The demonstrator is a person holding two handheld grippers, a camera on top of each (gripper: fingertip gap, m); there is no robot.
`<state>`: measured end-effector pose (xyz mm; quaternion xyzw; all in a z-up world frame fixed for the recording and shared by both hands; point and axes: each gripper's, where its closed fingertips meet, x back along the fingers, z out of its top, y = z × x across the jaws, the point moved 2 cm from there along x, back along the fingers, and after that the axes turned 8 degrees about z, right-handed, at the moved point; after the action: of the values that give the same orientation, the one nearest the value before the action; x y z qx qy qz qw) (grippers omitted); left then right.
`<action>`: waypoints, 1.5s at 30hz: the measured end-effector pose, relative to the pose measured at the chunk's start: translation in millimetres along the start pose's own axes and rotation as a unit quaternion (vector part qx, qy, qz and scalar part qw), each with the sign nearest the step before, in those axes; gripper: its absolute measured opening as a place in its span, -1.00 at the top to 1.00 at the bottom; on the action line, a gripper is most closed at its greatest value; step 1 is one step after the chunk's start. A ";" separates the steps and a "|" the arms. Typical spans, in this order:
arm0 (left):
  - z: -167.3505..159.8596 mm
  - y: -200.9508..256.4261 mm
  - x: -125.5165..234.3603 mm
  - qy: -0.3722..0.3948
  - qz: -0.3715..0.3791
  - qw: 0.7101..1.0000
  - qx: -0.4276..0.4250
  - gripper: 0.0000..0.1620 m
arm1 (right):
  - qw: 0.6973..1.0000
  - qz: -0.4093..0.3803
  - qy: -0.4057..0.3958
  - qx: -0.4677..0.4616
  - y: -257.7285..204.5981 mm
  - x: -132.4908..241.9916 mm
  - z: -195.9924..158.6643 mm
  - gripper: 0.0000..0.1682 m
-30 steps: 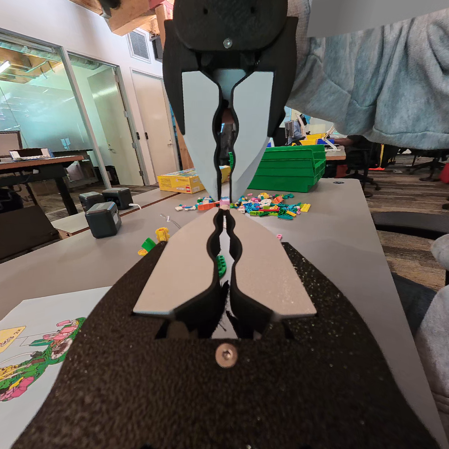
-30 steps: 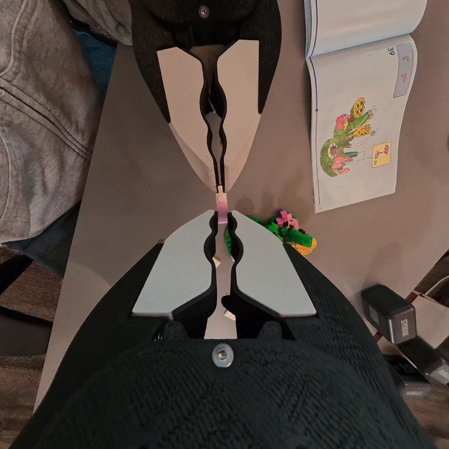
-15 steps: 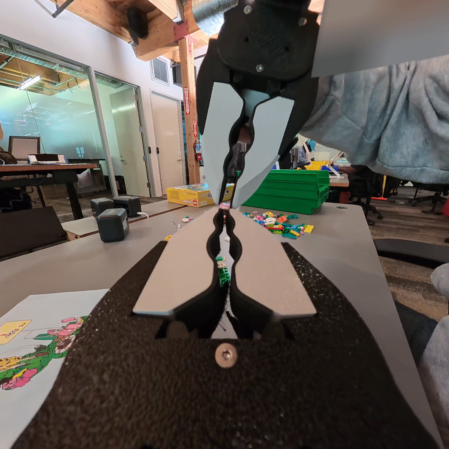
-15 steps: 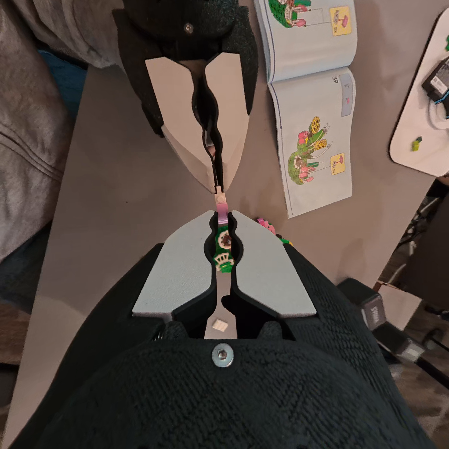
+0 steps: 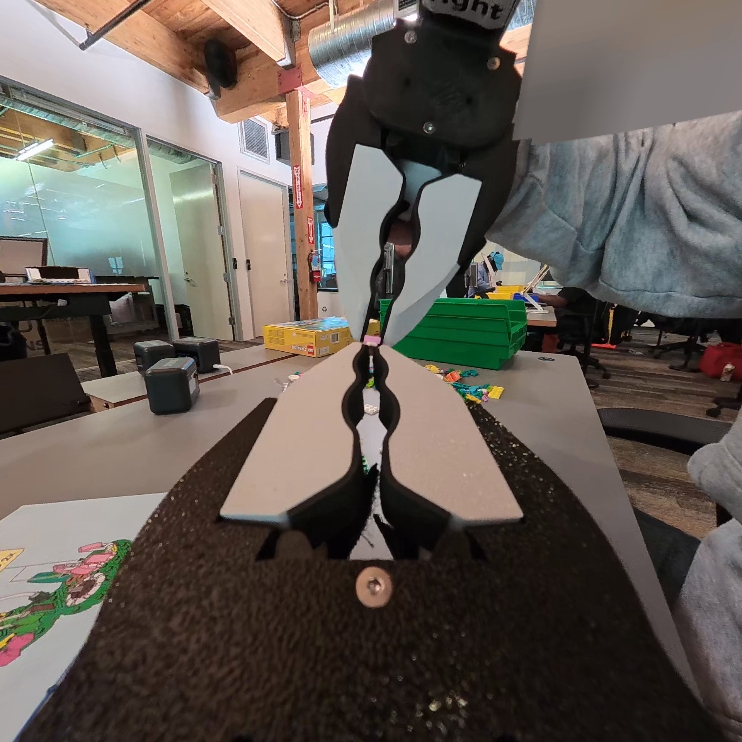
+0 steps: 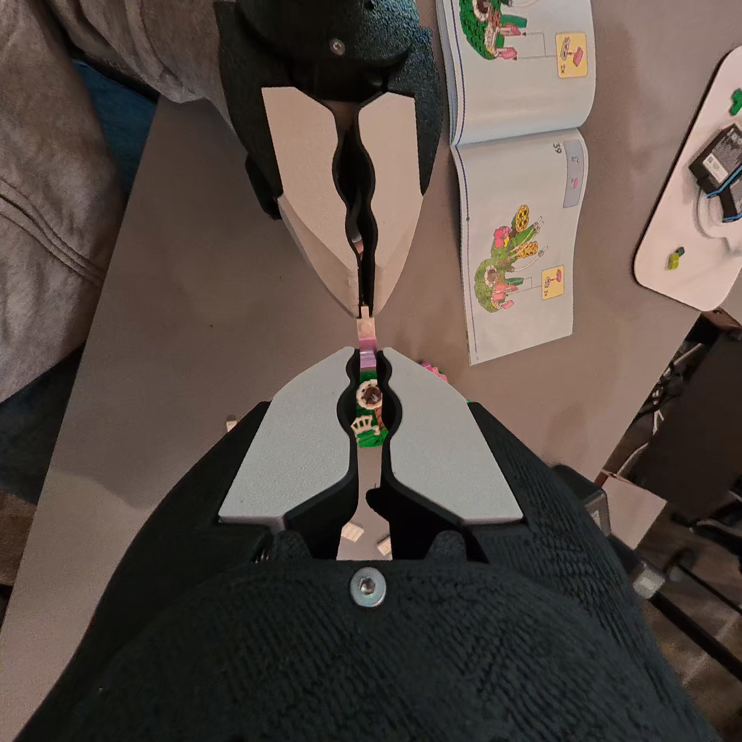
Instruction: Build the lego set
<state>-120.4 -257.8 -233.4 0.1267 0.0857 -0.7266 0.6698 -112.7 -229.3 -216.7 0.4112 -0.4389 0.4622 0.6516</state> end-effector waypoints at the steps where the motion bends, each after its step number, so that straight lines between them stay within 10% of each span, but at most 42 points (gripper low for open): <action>1: 0.2 -0.2 0.3 0.001 0.001 1.000 0.000 0.98 | 1.000 -0.001 -0.004 -0.007 0.1 -0.3 0.2 0.92; 45: -9.2 10.0 -2.7 -0.035 0.013 0.995 -0.089 0.98 | 0.992 -0.029 -0.119 -0.015 -6.3 -3.5 -8.8 0.92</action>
<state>-109.6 -253.3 -241.0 0.0422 0.1253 -0.7115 0.6902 -105.6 -223.4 -223.3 0.4661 -0.5085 0.3837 0.6140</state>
